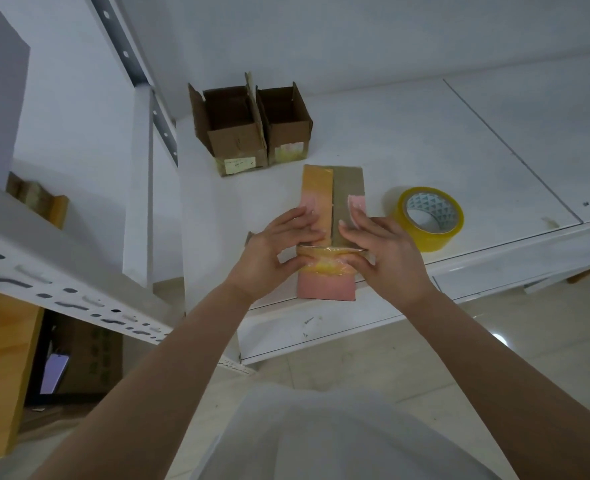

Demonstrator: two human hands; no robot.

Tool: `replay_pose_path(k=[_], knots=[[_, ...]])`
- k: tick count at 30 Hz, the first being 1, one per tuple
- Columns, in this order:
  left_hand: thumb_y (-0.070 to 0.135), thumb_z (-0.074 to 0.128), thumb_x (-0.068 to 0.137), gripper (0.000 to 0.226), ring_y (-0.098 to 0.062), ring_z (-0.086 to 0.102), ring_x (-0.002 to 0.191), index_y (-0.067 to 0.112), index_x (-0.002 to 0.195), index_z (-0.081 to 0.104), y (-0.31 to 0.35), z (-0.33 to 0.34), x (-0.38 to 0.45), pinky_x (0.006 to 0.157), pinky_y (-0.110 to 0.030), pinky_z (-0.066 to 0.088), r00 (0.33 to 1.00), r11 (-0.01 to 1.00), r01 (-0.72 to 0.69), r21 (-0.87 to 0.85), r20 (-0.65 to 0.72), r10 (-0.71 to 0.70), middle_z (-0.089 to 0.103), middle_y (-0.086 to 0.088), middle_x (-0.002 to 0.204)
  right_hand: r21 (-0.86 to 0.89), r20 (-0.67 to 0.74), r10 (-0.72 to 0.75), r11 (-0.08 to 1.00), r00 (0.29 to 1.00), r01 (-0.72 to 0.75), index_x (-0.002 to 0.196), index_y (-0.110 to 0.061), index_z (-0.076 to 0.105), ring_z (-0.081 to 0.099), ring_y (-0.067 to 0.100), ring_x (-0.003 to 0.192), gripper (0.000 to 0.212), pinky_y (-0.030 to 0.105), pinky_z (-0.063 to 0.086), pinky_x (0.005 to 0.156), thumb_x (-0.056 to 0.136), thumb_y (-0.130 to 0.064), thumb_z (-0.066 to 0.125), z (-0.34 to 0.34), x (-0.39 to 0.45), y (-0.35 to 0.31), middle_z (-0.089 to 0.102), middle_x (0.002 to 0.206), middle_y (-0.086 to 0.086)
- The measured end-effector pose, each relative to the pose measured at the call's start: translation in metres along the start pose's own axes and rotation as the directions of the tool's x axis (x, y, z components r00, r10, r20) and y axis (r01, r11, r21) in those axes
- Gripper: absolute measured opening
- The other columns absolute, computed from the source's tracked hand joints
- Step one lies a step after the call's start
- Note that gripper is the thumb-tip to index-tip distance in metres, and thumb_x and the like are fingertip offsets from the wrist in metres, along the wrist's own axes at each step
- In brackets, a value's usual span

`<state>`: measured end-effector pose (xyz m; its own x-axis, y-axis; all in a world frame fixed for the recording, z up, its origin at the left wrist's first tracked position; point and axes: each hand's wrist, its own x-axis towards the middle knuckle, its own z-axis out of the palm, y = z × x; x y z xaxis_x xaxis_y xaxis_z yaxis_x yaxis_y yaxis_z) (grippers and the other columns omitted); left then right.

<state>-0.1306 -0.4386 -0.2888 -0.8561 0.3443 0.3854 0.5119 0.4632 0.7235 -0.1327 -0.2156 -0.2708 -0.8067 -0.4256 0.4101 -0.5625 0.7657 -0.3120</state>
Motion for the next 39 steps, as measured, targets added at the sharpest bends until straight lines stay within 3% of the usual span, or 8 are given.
replay_pose_path(k=[12, 17, 20, 22, 26, 30, 35, 39], knots=[[0.007, 0.069, 0.087, 0.027, -0.023, 0.047, 0.133, 0.004, 0.113, 0.071, 0.010, -0.003, 0.004, 0.109, -0.039, 0.041, 0.999, 0.999, 0.039, 0.032, -0.024, -0.038, 0.063, -0.009, 0.127, 0.061, 0.057, 0.093, 0.993, 0.994, -0.096, 0.120, -0.005, 0.068, 0.059, 0.043, 0.108, 0.044, 0.055, 0.050, 0.087, 0.081, -0.023, 0.077, -0.002, -0.002, -0.004, 0.054, 0.139, 0.015], [0.023, 0.071, 0.085, 0.048, -0.034, 0.035, 0.139, 0.004, 0.128, 0.062, 0.024, 0.004, 0.012, 0.111, -0.052, 0.031, 0.998, 0.973, -0.033, 0.229, 0.057, 0.020, 0.055, -0.017, 0.137, 0.105, 0.136, 0.145, 0.982, 0.980, -0.160, 0.126, -0.012, 0.064, 0.056, 0.038, 0.117, 0.046, 0.051, 0.045, 0.093, 0.083, -0.022, 0.076, -0.007, 0.003, -0.005, 0.045, 0.148, 0.009], [0.015, 0.065, 0.090, 0.045, -0.041, 0.034, 0.138, 0.000, 0.131, 0.057, 0.031, 0.018, 0.012, 0.112, -0.051, 0.032, 0.997, 0.963, -0.052, 0.266, 0.075, 0.033, 0.051, -0.022, 0.138, 0.149, 0.145, 0.136, 0.976, 0.980, -0.157, 0.139, -0.009, 0.050, 0.056, 0.035, 0.120, 0.059, 0.046, 0.045, 0.098, 0.087, -0.022, 0.072, -0.010, -0.002, -0.005, 0.041, 0.151, 0.008], [0.012, 0.065, 0.090, 0.040, -0.040, 0.038, 0.137, -0.001, 0.128, 0.060, 0.032, 0.022, 0.010, 0.112, -0.046, 0.035, 0.999, 0.963, -0.022, 0.267, 0.043, 0.010, 0.053, -0.022, 0.137, 0.243, 0.085, 0.272, 0.928, 0.959, -0.284, 0.142, -0.002, 0.043, 0.059, 0.029, 0.115, 0.070, 0.029, 0.043, 0.097, 0.085, -0.030, 0.074, -0.010, -0.011, -0.005, 0.051, 0.143, 0.012], [0.011, 0.065, 0.089, 0.037, -0.041, 0.043, 0.133, -0.002, 0.124, 0.063, 0.035, 0.027, 0.011, 0.110, -0.041, 0.035, 1.000, 0.951, 0.000, 0.309, -0.001, 0.000, 0.055, -0.024, 0.134, 0.076, 0.012, 0.505, 0.860, 0.863, -0.505, 0.114, -0.011, 0.062, 0.063, 0.023, 0.087, 0.056, 0.036, 0.048, 0.076, 0.081, -0.055, 0.068, -0.007, -0.024, -0.007, 0.068, 0.102, 0.002], [0.010, 0.064, 0.090, 0.037, -0.039, 0.041, 0.135, -0.001, 0.125, 0.062, 0.041, 0.029, 0.012, 0.111, -0.037, 0.033, 1.000, 0.955, 0.020, 0.297, 0.000, -0.021, 0.054, -0.022, 0.136, -0.140, 0.009, 0.441, 0.889, 0.898, -0.435, 0.083, -0.011, 0.068, 0.061, 0.029, 0.076, 0.043, 0.036, 0.040, 0.070, 0.088, -0.053, 0.061, -0.008, -0.021, -0.006, 0.070, 0.074, 0.004], [0.008, 0.065, 0.090, 0.037, -0.039, 0.041, 0.136, -0.002, 0.125, 0.062, 0.042, 0.030, 0.013, 0.112, -0.037, 0.033, 0.999, 0.956, 0.041, 0.290, -0.010, -0.040, 0.054, -0.022, 0.135, -0.174, -0.100, 0.248, 0.949, 0.964, -0.263, 0.057, -0.003, 0.066, 0.050, 0.034, 0.044, 0.032, 0.037, 0.040, 0.060, 0.081, -0.021, 0.078, -0.009, -0.020, -0.009, 0.052, 0.044, 0.019], [0.008, 0.066, 0.089, 0.037, -0.039, 0.041, 0.135, -0.003, 0.124, 0.062, 0.042, 0.029, 0.013, 0.112, -0.039, 0.034, 0.999, 0.959, 0.052, 0.279, -0.013, -0.050, 0.054, -0.022, 0.135, -0.161, 0.019, 0.222, 0.963, 0.975, -0.217, 0.064, -0.007, 0.066, 0.056, 0.032, 0.058, 0.048, 0.038, 0.038, 0.071, 0.092, -0.043, 0.052, -0.008, -0.022, -0.002, 0.061, 0.055, 0.013]])
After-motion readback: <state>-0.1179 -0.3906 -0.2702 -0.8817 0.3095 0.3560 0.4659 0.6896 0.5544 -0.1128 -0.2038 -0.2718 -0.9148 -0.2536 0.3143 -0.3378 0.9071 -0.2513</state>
